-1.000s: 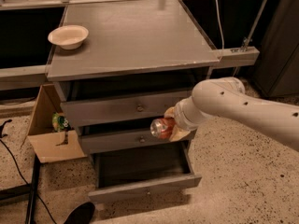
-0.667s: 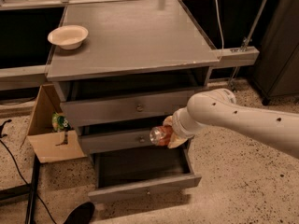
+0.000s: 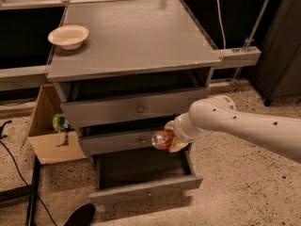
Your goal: Place coke can into bottom drawer
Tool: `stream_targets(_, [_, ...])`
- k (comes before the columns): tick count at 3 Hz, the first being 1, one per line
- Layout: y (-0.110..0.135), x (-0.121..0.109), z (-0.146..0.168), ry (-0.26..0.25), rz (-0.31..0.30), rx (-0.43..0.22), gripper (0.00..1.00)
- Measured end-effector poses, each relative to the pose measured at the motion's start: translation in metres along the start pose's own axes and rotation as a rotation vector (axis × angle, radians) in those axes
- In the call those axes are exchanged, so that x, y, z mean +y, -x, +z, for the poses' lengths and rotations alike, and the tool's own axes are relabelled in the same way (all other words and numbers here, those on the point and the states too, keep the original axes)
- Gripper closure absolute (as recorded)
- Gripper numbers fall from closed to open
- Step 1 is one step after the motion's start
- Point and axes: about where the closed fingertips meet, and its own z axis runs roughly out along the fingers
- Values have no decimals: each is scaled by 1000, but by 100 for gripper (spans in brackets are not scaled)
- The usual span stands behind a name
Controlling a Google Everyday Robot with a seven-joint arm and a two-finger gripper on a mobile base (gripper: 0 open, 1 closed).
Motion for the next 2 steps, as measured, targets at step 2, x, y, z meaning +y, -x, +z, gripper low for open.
stream_targets(2, [-20, 7, 69, -7, -15, -10, 100])
